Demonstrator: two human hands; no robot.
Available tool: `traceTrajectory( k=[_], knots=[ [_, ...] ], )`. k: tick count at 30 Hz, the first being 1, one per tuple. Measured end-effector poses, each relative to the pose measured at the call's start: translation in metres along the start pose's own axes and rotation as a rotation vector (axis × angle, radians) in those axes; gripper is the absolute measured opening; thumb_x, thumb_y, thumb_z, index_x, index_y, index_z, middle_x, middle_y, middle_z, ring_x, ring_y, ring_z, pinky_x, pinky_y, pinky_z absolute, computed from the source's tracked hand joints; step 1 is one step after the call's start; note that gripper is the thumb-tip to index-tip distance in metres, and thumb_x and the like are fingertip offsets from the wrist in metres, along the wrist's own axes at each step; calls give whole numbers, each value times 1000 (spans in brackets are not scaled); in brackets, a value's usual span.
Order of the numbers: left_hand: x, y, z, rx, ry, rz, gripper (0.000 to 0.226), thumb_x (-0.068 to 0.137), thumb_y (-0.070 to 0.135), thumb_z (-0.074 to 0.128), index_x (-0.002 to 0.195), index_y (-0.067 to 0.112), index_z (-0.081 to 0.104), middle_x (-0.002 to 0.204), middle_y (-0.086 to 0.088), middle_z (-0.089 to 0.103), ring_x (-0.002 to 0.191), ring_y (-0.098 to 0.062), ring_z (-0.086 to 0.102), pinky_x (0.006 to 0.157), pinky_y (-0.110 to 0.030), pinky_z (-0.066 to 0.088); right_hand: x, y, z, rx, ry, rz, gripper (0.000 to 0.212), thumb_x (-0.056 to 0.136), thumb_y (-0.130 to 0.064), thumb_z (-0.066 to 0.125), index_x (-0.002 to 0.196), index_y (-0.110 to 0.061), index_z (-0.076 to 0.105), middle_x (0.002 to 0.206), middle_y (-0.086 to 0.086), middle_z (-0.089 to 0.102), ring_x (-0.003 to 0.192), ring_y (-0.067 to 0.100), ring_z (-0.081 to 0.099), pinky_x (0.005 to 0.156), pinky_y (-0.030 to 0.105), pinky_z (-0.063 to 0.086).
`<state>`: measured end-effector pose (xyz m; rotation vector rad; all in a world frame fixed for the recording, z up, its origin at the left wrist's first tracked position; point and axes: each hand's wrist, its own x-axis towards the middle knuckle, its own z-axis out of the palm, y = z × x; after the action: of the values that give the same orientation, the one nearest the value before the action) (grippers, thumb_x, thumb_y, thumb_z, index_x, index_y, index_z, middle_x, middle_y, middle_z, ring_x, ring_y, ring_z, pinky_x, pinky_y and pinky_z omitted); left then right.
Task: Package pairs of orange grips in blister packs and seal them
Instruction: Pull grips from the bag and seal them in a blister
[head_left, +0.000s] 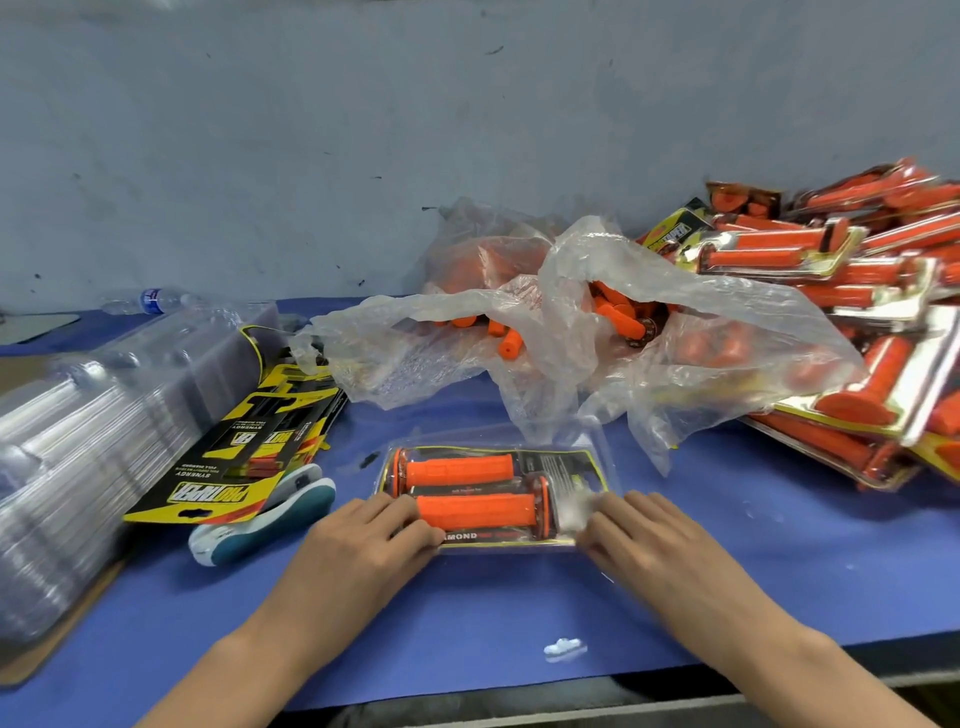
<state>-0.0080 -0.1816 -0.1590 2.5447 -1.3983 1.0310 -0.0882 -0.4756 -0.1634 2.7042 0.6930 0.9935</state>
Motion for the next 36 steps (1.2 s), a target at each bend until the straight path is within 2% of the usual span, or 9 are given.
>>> traceTrajectory(
  k=[4,8,11,15,19,22,25,31,36],
  knots=[
    [-3,-6,1,-34,2,-8,25,96,32,53,81,20,68,83,5,62,67,-17,58,54,-32,48,-6,3,4,-21,84,2,11,89,-16,66,80,-21,61,79,-4,54,67,20,52,76,30,38],
    [-7,-18,0,-212,-46,-106,28,96,38,51,87,20,70,93,7,63,75,-13,60,63,-28,50,-4,3,0,90,127,-18,17,94,-23,58,77,-19,61,92,-6,63,100,14,65,95,32,46],
    [-11,-28,-1,-311,-75,-157,27,96,41,51,90,22,69,100,12,61,82,-8,59,70,-24,48,-4,5,0,174,33,-73,10,91,-31,64,96,-22,66,111,-10,64,119,9,59,107,37,41],
    [-17,-36,0,-362,-92,-182,26,97,42,49,91,24,67,106,16,59,92,-3,59,75,-25,49,-2,11,0,174,-58,-67,34,77,-27,81,109,-25,71,118,-6,67,109,10,64,101,39,49],
    [-14,-33,5,-236,-68,-152,34,98,41,45,92,20,70,104,9,65,95,-12,64,84,-27,49,1,7,2,248,-16,-90,16,90,-23,68,105,-22,71,120,-8,67,112,9,63,99,32,50],
    [-9,-25,5,-152,-130,-180,49,102,43,30,107,18,71,114,3,67,100,-20,67,95,-35,50,3,4,0,259,-21,-88,23,97,-27,50,107,-22,71,122,-9,66,111,9,63,96,30,51],
    [-6,-12,0,-172,-177,-191,43,92,40,45,127,20,61,131,-1,58,115,-21,60,100,-34,45,-1,8,0,221,-71,-118,27,94,-24,53,115,-24,70,126,-10,65,113,8,63,91,27,53],
    [9,33,2,-121,55,67,28,87,27,67,112,27,56,103,0,61,92,-17,55,86,-29,45,0,7,-6,201,-111,-140,41,91,-22,41,119,-25,70,126,-12,65,112,6,64,88,23,54],
    [13,41,5,-73,61,111,18,92,11,59,100,26,66,87,2,57,74,-18,53,69,-29,47,3,4,-5,198,-111,-142,44,87,-14,43,122,-25,68,123,-10,66,108,10,65,90,23,52]
  ],
)
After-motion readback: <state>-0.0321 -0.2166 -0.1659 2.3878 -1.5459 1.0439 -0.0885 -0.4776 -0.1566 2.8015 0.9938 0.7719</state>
